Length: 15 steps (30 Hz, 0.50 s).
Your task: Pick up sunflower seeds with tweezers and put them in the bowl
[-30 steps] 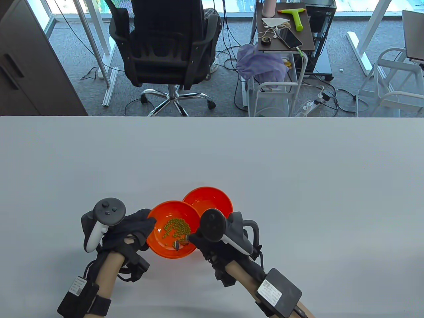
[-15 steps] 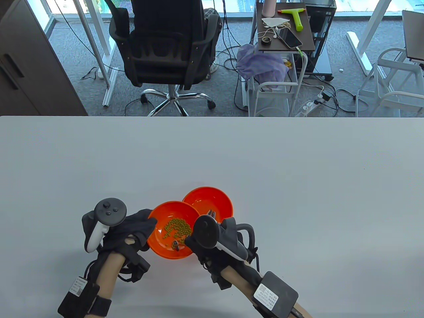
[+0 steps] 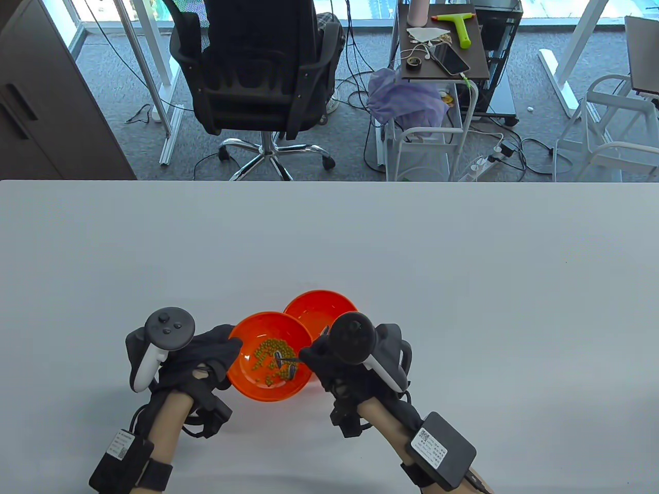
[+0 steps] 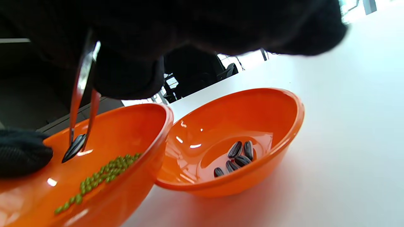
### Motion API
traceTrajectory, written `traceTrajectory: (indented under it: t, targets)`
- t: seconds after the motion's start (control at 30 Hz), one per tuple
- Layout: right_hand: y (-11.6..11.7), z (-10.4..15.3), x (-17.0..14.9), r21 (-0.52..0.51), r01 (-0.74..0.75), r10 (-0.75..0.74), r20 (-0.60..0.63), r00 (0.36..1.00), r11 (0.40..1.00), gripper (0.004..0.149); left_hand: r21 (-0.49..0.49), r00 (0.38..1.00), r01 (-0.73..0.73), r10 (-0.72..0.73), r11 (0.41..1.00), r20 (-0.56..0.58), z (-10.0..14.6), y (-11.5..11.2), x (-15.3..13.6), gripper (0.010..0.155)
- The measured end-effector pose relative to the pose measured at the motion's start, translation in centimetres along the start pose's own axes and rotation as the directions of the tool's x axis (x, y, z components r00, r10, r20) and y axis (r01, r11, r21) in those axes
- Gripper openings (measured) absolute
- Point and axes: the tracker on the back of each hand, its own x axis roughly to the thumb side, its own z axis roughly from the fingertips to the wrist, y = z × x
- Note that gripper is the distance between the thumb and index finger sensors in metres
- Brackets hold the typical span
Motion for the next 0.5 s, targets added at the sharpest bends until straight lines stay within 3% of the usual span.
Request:
traceTrajectory:
  t: [0.27,0.5]
  targets:
    - [-2.0,-1.2,-3.0,-0.066,0.061,-0.068,-0.109,0.992,0.996,0.037,0.007,1.0,0.0,0.0,1.0,-0.01,0.0,0.2,-0.1,0.049]
    - [-1.4,-2.3,-5.2,-0.039,0.013,-0.021,-0.195,0.981,0.999,0.036,0.01,1.0,-0.002,0.002,1.0,-0.012,0.1,0.4,-0.2,0.049]
